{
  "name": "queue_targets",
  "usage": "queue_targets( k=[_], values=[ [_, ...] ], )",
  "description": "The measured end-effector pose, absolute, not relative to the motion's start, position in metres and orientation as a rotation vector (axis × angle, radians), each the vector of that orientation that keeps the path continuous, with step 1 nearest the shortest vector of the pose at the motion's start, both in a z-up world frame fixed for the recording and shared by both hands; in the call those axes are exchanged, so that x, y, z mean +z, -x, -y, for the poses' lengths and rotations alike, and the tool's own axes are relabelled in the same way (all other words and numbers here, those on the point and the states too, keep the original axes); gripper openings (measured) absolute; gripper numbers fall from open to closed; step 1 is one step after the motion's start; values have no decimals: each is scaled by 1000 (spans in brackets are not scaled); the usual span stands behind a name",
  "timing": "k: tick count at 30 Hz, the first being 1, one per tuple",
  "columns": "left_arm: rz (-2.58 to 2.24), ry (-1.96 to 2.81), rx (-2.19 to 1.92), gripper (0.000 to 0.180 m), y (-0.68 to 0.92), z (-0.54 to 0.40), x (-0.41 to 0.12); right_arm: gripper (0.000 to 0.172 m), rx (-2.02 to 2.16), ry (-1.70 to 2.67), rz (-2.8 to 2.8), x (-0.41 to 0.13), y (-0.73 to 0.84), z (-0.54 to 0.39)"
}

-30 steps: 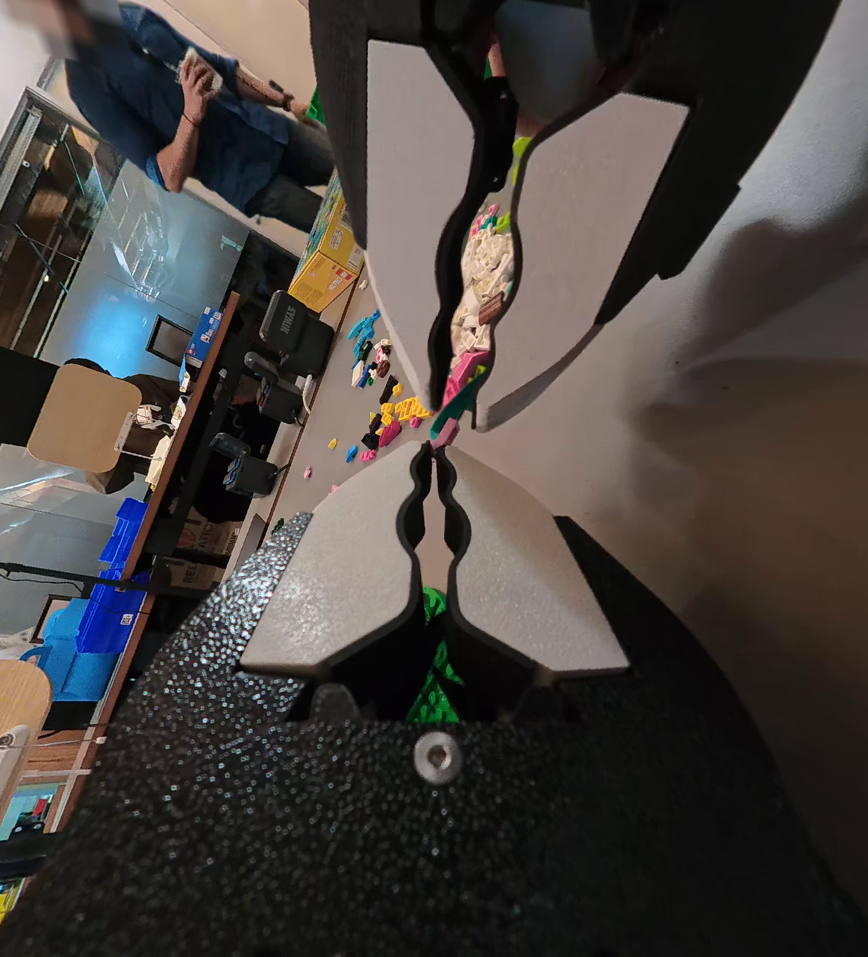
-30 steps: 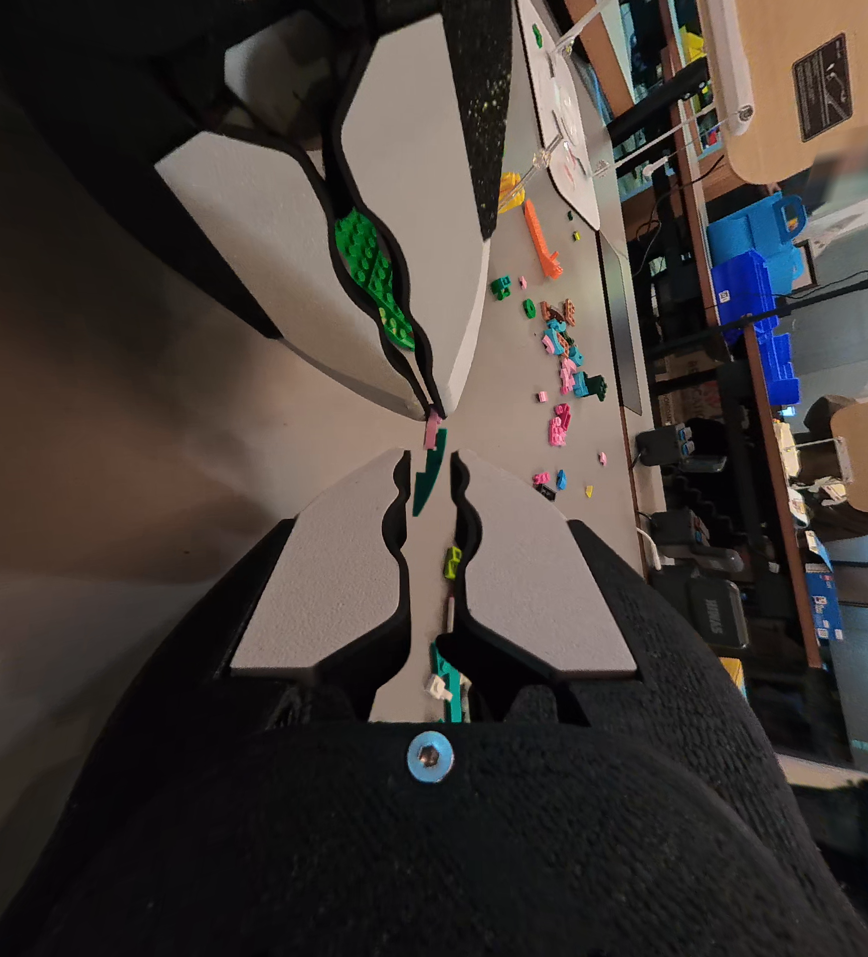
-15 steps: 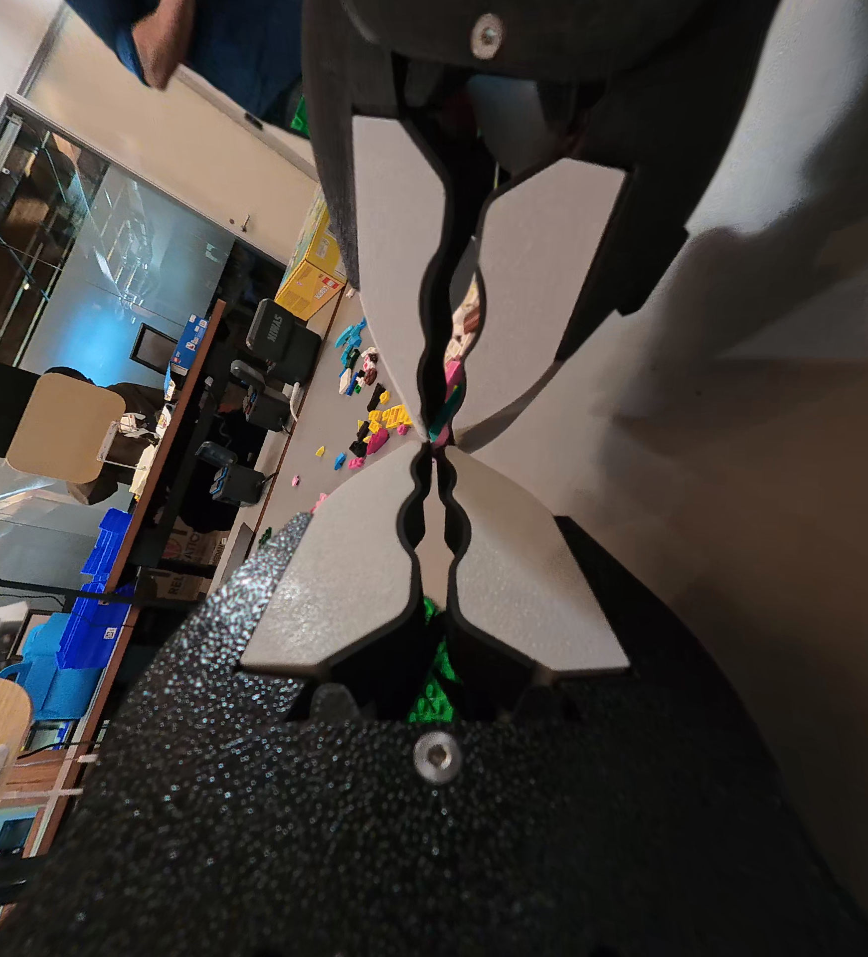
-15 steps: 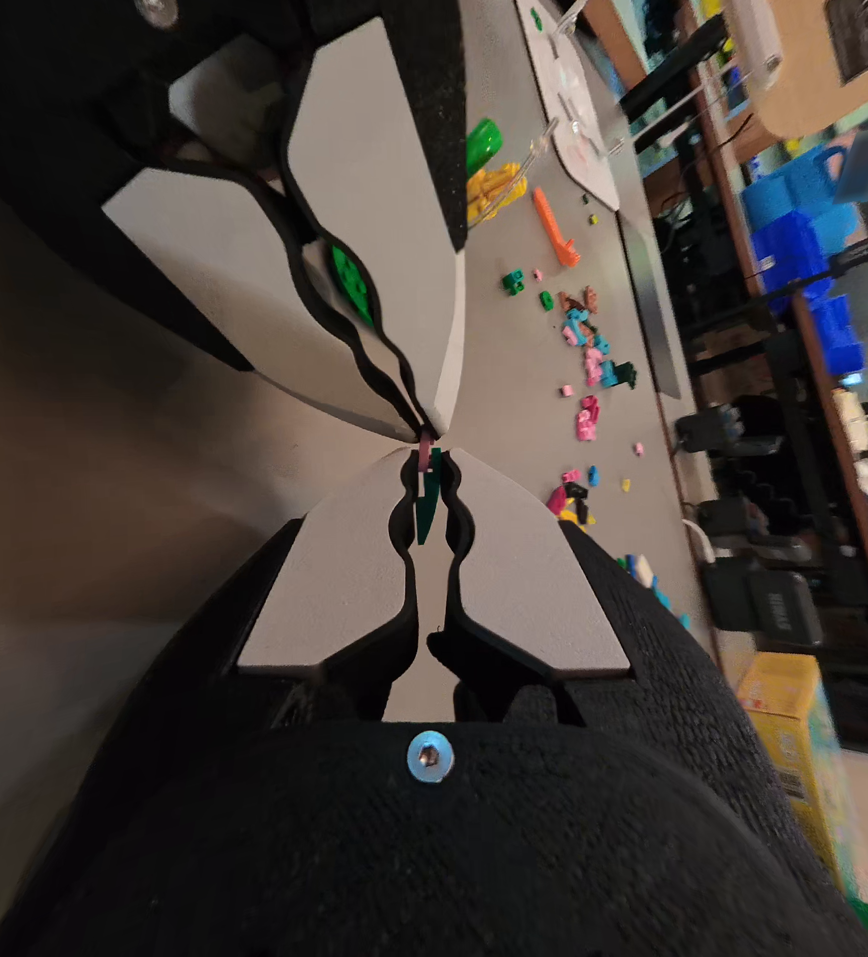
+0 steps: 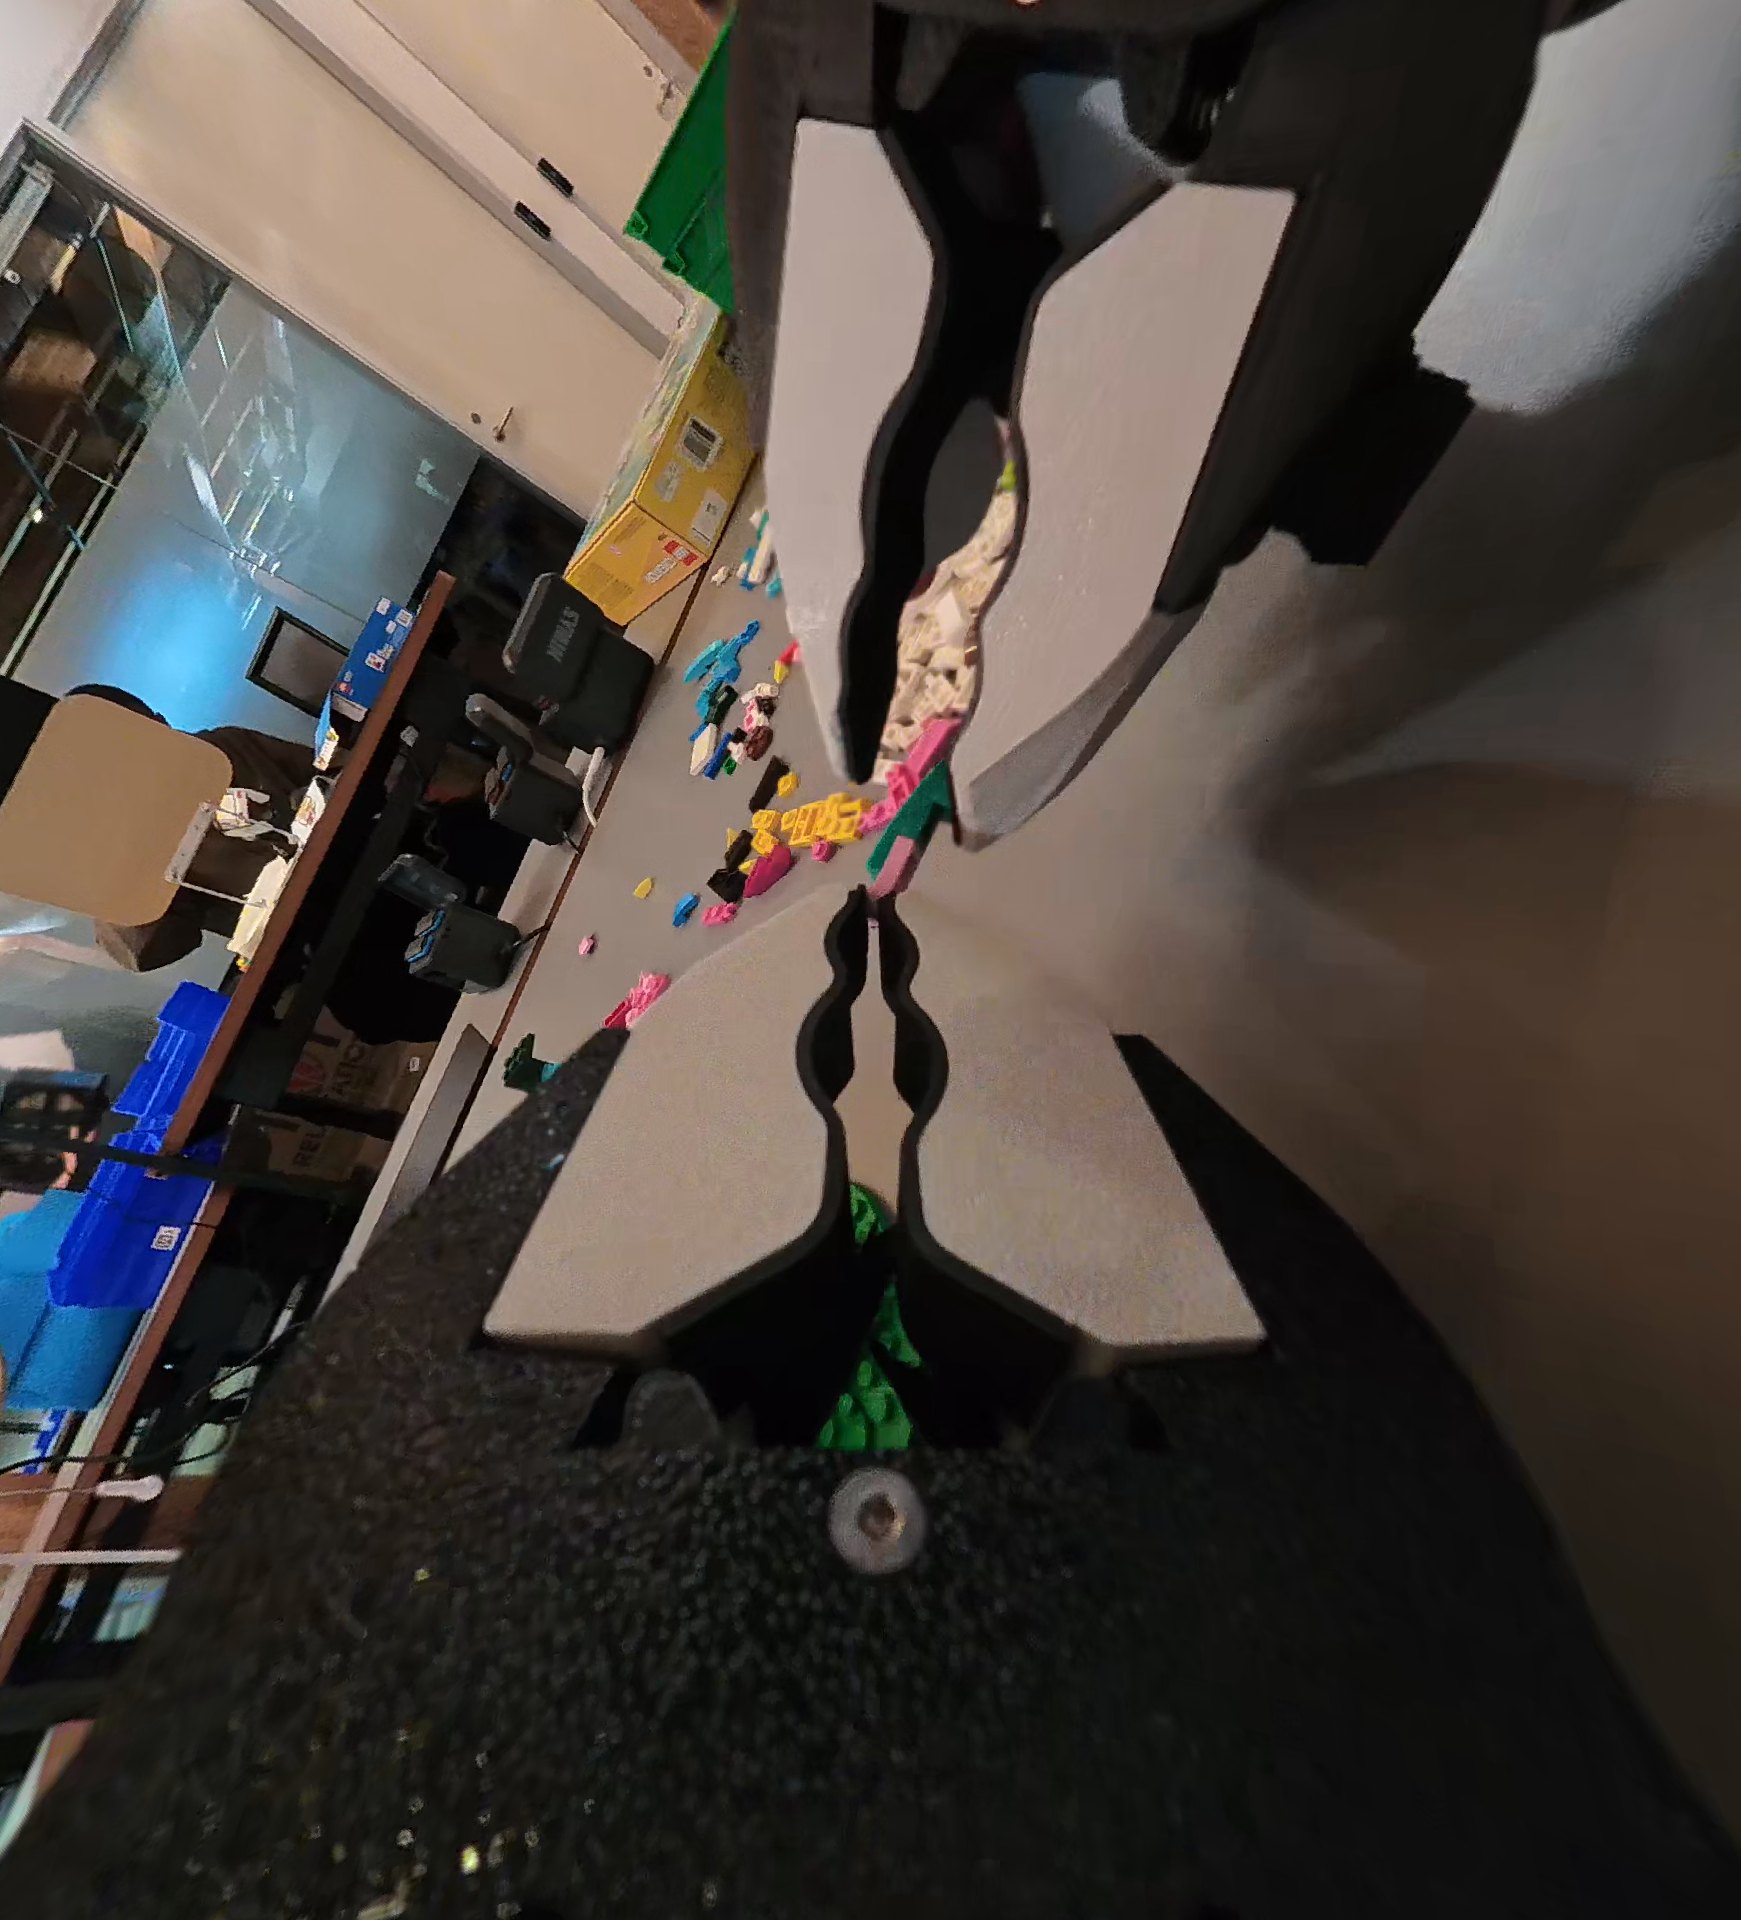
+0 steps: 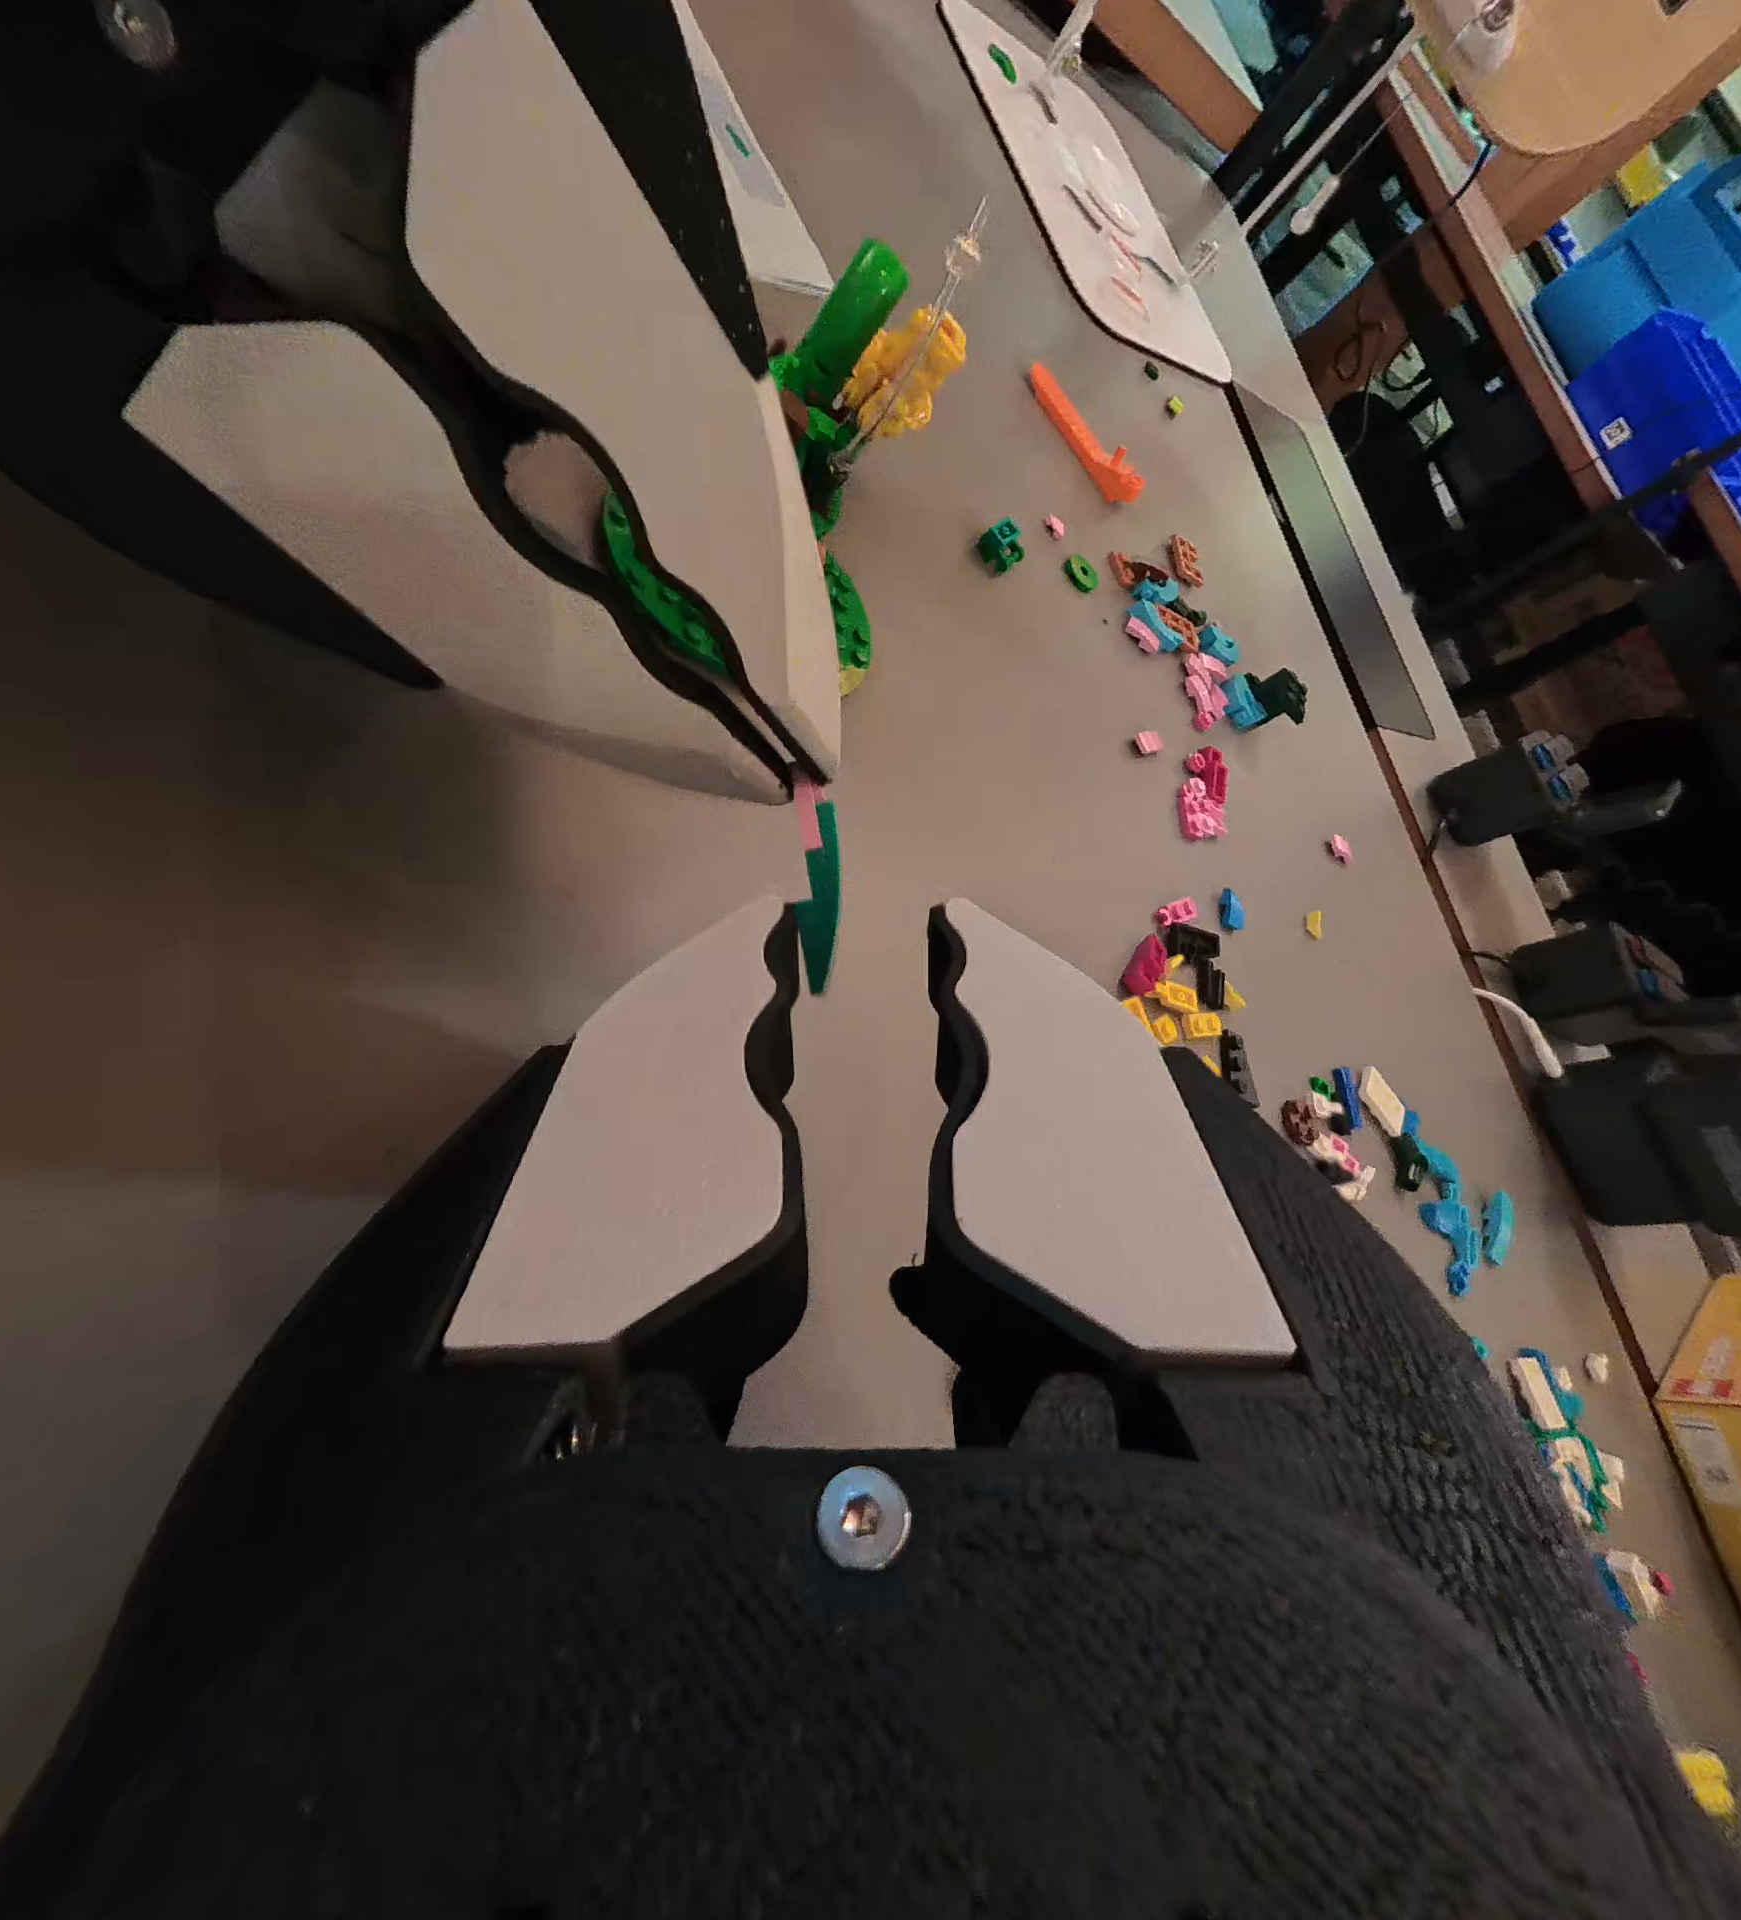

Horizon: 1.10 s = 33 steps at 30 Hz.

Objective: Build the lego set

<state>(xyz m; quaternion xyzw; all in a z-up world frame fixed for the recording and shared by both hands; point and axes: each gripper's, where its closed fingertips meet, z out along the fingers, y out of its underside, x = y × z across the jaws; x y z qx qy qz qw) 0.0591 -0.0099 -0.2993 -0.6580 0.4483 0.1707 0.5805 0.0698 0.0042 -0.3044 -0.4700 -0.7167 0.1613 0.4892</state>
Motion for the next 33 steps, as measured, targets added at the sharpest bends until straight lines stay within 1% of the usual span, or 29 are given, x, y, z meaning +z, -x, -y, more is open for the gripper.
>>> queue_targets(
  k=[3,9,11,13,17,21,25,27,33],
  values=[
    [-1035,1536,388,2,-58,9,-298,16,371,1120,1746,-304,-70,-2],
    [-1015,1539,387,2,-54,10,-297,15,423,1130,1751,-304,-71,2],
    [-1006,1537,379,2,-53,10,-296,5,471,1124,1720,-300,-72,4],
    [-997,1534,354,2,-53,11,-295,3,474,1110,1718,-299,-73,5],
    [-986,1546,281,2,-54,13,-296,2,463,1107,1743,-301,-72,8],
    [-901,1558,113,3,-52,18,-289,2,536,1120,1732,-292,-70,14],
    [-866,1571,65,10,-51,21,-288,2,550,1078,1739,-291,-66,18],
    [-880,1553,91,5,-49,23,-287,2,564,1032,1753,-290,-66,21],
    [-903,1541,4,3,-49,32,-283,2,650,961,1761,-283,-66,28]
  ],
)
